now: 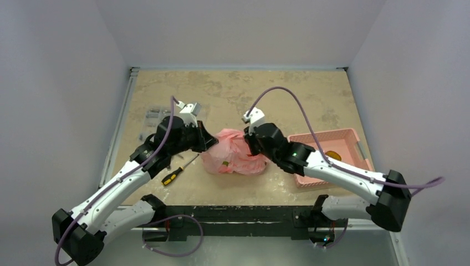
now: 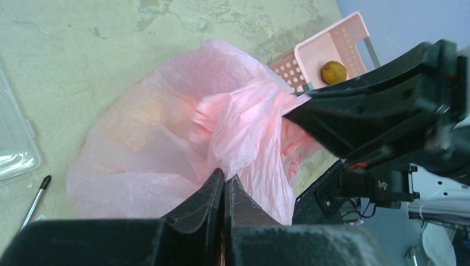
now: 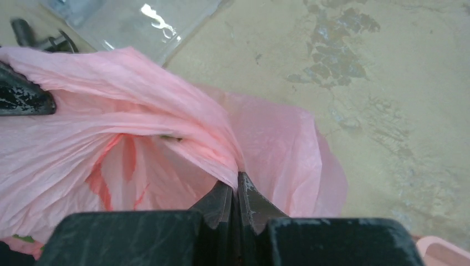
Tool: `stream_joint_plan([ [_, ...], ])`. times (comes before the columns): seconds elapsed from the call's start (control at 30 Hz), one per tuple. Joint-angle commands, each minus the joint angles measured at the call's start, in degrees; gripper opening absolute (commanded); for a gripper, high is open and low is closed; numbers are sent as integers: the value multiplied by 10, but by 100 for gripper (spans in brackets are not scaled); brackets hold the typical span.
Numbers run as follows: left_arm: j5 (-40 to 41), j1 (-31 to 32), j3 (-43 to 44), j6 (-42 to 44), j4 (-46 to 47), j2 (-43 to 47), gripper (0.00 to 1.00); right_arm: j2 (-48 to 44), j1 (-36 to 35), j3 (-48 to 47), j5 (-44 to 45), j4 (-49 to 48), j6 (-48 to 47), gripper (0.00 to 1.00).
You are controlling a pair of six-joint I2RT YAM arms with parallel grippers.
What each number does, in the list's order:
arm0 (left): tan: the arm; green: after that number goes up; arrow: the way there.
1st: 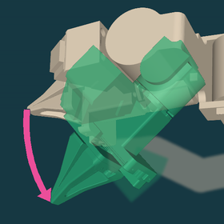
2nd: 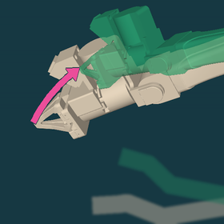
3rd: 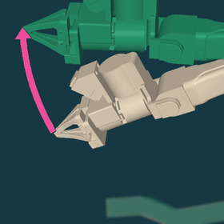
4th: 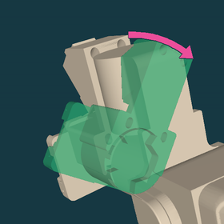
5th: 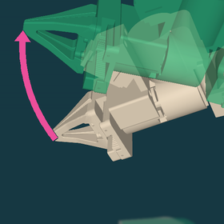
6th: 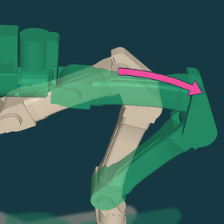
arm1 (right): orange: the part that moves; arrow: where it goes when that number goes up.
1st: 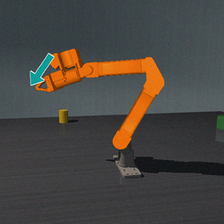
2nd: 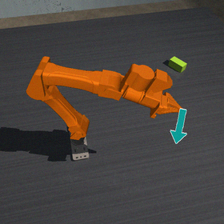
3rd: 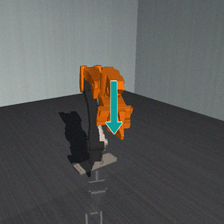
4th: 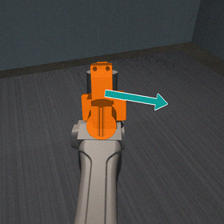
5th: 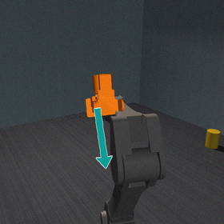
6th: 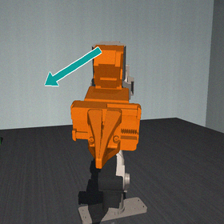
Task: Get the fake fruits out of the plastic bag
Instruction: Untie the plastic bag at the center of the board.
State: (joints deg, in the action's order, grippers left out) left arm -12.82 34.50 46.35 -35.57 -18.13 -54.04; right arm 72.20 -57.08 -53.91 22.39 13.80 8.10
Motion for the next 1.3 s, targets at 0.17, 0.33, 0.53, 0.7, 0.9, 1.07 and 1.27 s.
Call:
stream_joint_plan([
  [0.17, 109, -8, -50, -45, -14, 83, 0, -211, 251, 177, -372, -293, 245, 0],
  [0.33, 67, -9, -36, -28, -29, 81, 11, -177, 255, 156, -364, -252, 225, 0],
  [0.53, -19, -7, 65, 50, -87, 28, 60, -158, 256, 149, -379, -251, 219, 0],
  [0.7, 44, 36, 196, 123, -181, -28, 71, -164, 255, 148, -365, -249, 224, 0],
  [0.9, 180, 139, 231, 226, -140, -62, 77, -173, 256, 146, -358, -248, 237, 0],
  [1.07, 212, 150, 270, 239, -127, -141, 72, -179, 255, 143, -355, -244, 241, 0],
  [1.27, 218, 149, 305, 244, -113, -249, 74, -184, 255, 143, -358, -242, 245, 0],
])
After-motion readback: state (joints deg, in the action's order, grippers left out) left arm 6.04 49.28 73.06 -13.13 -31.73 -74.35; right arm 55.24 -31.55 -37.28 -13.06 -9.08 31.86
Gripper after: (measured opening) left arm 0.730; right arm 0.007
